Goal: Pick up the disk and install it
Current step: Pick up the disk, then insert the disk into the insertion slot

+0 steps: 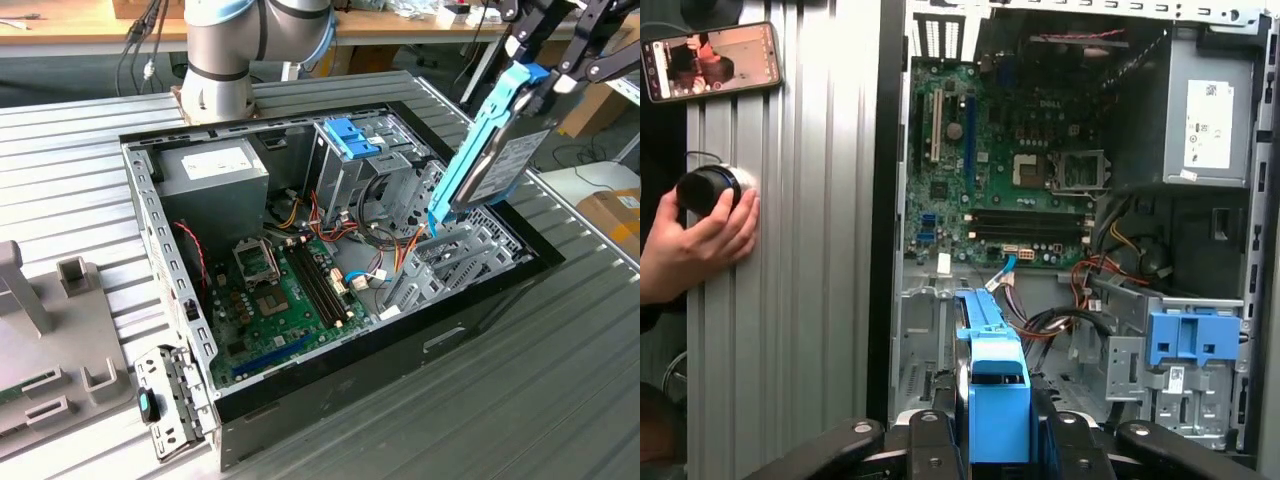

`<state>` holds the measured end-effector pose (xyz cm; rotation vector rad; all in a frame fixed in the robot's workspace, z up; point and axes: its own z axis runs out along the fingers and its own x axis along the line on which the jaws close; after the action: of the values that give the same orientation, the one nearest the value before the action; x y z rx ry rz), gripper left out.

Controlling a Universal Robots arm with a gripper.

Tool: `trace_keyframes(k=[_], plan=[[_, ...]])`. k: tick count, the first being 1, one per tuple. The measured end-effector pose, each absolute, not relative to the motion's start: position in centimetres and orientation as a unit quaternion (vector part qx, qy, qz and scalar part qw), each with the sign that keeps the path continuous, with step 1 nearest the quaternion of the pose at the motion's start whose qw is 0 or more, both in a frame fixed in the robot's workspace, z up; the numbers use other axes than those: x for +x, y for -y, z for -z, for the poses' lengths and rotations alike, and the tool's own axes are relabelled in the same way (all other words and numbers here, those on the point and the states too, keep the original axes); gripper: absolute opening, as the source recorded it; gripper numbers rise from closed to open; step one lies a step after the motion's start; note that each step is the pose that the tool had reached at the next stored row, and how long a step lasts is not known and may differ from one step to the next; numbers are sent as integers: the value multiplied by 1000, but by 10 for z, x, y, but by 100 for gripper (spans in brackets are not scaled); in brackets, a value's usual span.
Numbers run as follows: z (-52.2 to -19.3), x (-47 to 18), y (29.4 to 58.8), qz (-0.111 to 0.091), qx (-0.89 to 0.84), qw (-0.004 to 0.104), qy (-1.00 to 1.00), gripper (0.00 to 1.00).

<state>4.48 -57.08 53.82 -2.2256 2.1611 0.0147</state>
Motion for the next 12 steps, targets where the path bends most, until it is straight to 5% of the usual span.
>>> trace_keyframes(k=[12], plan=[[-517,51,571,-4,-705,19,-709,36]])
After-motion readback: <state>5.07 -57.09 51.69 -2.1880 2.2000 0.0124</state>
